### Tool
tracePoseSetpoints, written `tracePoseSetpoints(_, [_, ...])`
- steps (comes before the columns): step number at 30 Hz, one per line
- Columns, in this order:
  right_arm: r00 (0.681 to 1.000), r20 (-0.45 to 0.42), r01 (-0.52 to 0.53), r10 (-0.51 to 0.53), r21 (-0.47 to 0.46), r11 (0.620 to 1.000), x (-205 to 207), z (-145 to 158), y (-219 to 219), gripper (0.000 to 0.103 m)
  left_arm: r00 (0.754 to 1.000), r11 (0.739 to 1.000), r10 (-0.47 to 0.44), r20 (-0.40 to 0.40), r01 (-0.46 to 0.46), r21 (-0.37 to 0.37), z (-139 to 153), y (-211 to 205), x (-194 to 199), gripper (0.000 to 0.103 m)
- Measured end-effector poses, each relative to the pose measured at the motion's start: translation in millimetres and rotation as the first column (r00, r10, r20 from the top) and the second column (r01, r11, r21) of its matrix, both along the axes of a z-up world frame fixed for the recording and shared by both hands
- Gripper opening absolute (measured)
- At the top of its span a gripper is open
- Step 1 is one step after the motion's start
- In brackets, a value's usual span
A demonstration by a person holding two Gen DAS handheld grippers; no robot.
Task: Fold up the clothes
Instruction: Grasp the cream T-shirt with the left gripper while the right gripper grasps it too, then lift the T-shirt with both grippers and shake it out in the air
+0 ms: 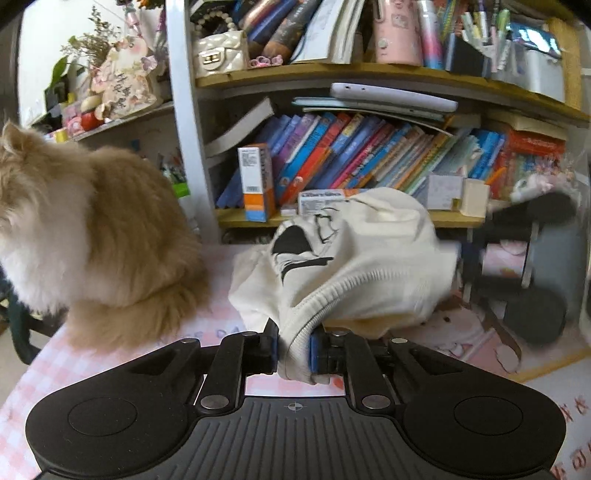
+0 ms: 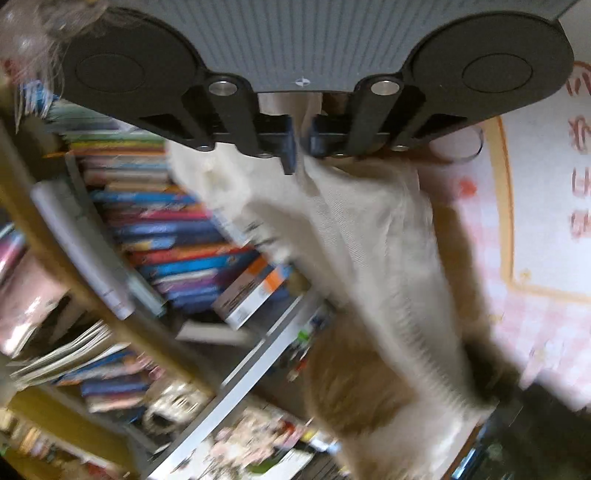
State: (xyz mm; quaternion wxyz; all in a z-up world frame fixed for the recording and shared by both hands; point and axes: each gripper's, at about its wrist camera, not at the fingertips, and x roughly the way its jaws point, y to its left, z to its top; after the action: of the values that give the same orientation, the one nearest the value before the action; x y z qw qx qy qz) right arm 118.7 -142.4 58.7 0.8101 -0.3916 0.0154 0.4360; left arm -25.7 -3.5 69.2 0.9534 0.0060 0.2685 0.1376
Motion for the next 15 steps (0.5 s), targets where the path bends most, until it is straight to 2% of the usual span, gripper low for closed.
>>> tracePoseSetpoints(3, [1.000, 0.015, 0.011, -0.012, 0.056, 0.998, -3, 32, -8, 0.004, 0.998, 0.997, -0.066, 0.006, 0.065, 0.035, -8, -7, -6, 0.028])
tracePoseSetpoints(5, [0.999, 0.042, 0.029, -0.034, 0.100, 0.995, -7, 59, -13, 0.003, 0.994, 0.992, -0.105, 0.009, 0.104, 0.064, -16, -12, -12, 0.043])
tracePoseSetpoints(7, [0.995, 0.078, 0.050, -0.061, 0.132, 0.990, -13, 83, -15, 0.003, 0.992, 0.990, -0.125, 0.014, 0.124, 0.063, -23, -15, -18, 0.052])
tracePoseSetpoints(11, [0.985, 0.134, 0.084, -0.109, 0.179, 0.980, -32, 128, -14, 0.003, 0.990, 0.990, -0.142, 0.017, 0.142, 0.000, -38, -17, -26, 0.058])
tracePoseSetpoints(15, [0.974, 0.186, 0.096, -0.131, 0.188, 0.977, -57, 163, -4, 0.003, 0.980, 0.980, -0.197, 0.037, 0.195, 0.041, -46, -30, -21, 0.067])
